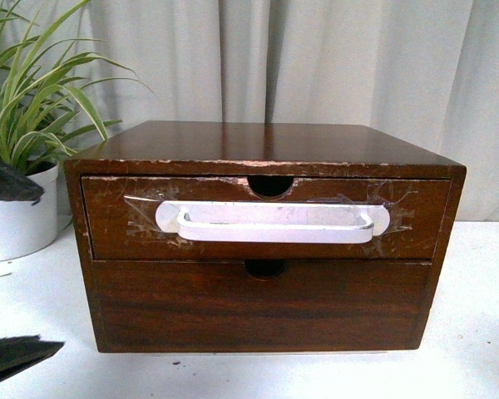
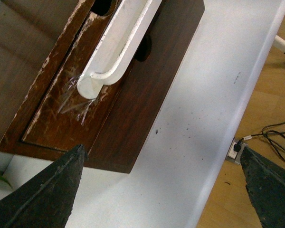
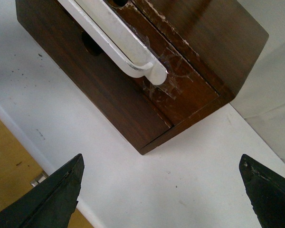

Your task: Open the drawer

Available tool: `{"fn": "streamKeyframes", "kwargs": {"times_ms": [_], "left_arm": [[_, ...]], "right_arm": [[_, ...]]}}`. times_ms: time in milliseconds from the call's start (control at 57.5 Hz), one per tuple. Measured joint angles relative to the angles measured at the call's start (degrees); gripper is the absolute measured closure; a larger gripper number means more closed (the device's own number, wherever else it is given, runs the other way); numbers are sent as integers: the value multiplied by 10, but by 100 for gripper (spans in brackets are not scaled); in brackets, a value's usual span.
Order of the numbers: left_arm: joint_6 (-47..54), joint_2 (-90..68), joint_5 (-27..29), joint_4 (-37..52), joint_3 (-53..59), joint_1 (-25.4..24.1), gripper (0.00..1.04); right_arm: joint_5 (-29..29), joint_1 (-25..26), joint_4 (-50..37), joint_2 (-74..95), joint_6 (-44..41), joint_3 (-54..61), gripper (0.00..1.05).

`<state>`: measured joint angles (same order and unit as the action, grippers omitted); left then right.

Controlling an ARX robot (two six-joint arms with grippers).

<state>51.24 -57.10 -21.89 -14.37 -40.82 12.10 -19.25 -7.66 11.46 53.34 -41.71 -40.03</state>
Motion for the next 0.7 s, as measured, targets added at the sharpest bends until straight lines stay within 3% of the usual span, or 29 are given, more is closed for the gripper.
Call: {"fn": "streamKeyframes", "kwargs": {"times_ms": [400,696], "left_arm": [[9,-165,-9,-30,-152,38,6],[15,-247,1,-57,-214,61,6]], "right_arm": [[51,-82,45,101,-80,-73,9],[73,-125,35,172,-91,-108,9]]}}
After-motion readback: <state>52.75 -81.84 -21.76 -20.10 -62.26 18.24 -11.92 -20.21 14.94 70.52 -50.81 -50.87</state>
